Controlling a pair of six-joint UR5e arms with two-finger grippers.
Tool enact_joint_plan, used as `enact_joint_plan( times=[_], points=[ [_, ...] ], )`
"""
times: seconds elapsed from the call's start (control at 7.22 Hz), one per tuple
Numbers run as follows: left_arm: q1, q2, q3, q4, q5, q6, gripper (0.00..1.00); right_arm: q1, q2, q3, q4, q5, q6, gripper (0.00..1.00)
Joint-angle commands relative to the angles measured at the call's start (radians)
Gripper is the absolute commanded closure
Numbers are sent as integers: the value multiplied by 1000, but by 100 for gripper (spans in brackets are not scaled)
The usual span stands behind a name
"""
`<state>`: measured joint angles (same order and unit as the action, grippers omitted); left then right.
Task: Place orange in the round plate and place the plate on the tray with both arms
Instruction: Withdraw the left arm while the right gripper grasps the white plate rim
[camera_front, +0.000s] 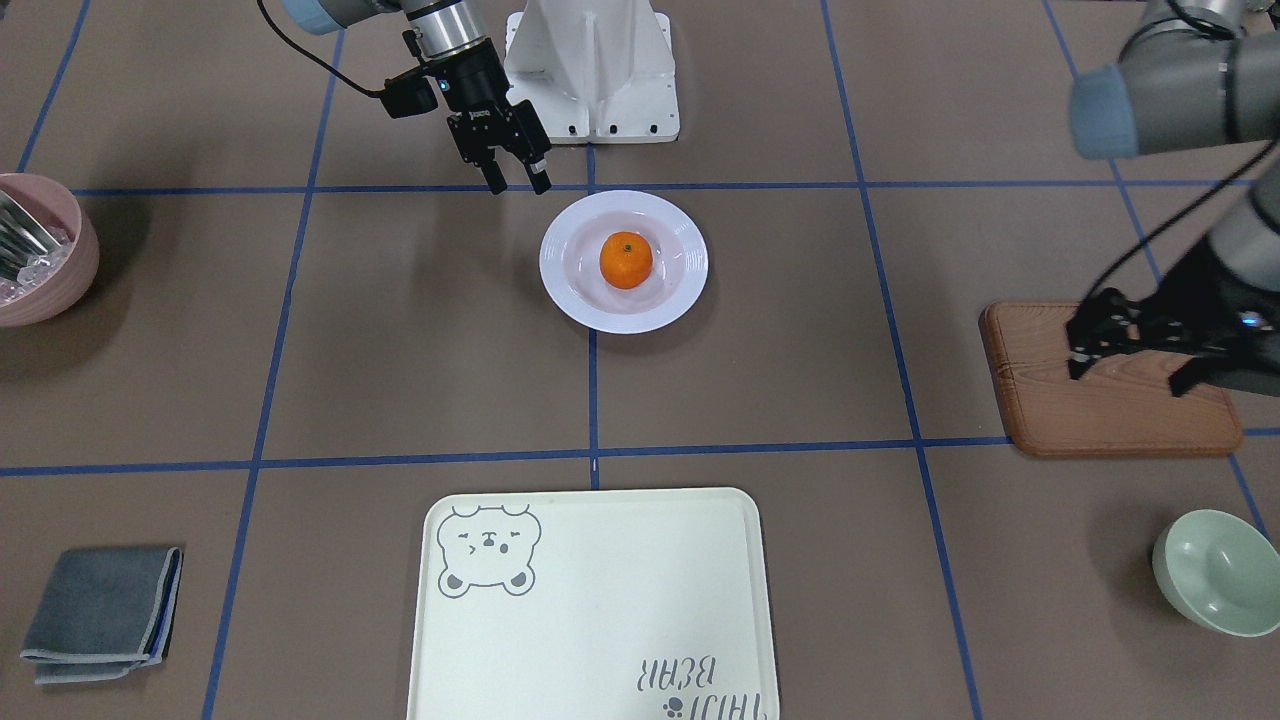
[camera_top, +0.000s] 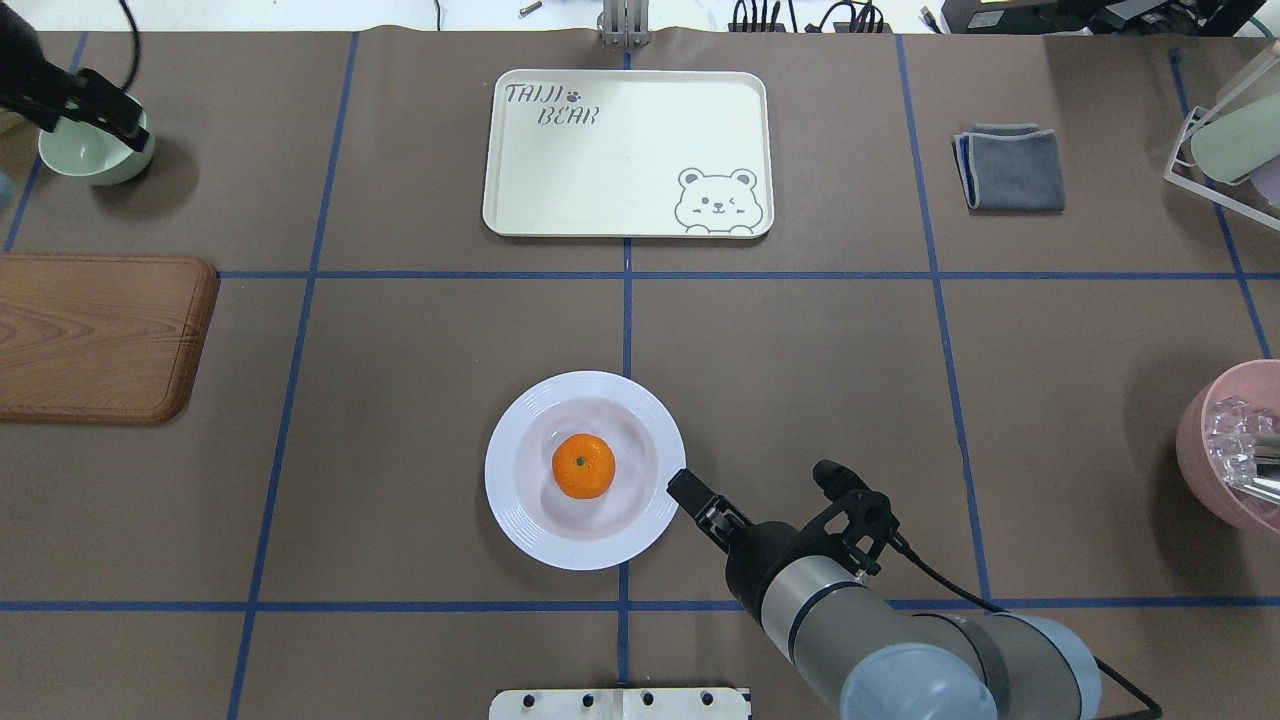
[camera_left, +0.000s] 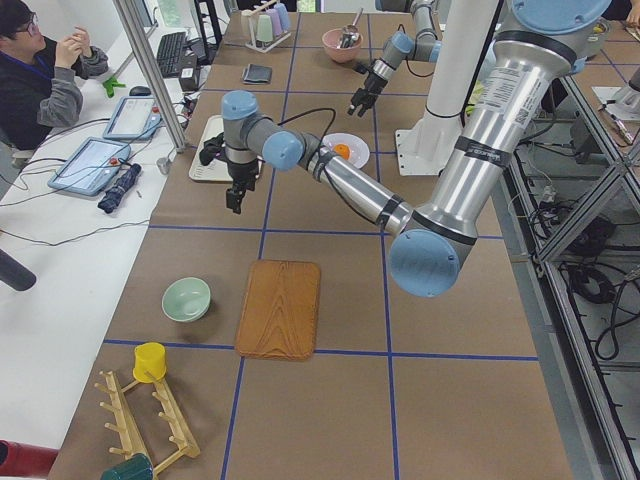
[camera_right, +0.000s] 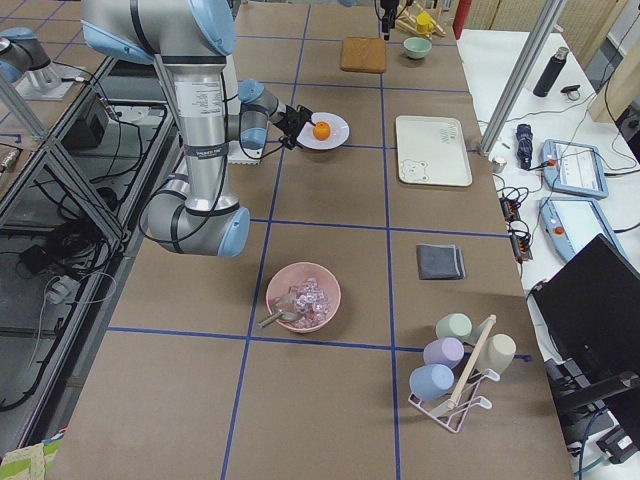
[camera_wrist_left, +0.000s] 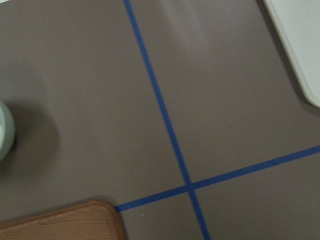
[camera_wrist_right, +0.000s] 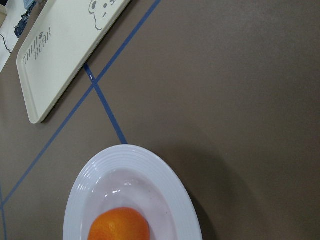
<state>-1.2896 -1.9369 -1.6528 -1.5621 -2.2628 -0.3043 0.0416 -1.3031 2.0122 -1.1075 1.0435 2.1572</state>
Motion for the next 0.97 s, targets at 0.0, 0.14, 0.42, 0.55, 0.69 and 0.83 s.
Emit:
enact_joint_plan(
  times=[0.0, 0.14, 0.42, 0.55, 0.69, 0.83],
  points=[
    [-260, 33, 249, -41, -46, 339, 2, -34, 5, -16, 3, -16, 32, 2],
    [-305, 36, 293, -42, -47, 359, 2, -34, 16, -30, 2, -10, 26, 2],
    [-332, 82, 291, -50, -50, 361, 2, -17, 71, -97, 0, -1, 23, 2],
    [-339, 97, 288, -55, -53, 361, 2, 6, 105, -127, -2, 33, 15, 4],
    [-344, 104, 272, -52, -53, 361, 2, 14, 110, -165, 0, 45, 12, 5],
    [-344, 113, 272, -55, -55, 360, 2, 15, 114, -168, -2, 46, 6, 6]
  ],
)
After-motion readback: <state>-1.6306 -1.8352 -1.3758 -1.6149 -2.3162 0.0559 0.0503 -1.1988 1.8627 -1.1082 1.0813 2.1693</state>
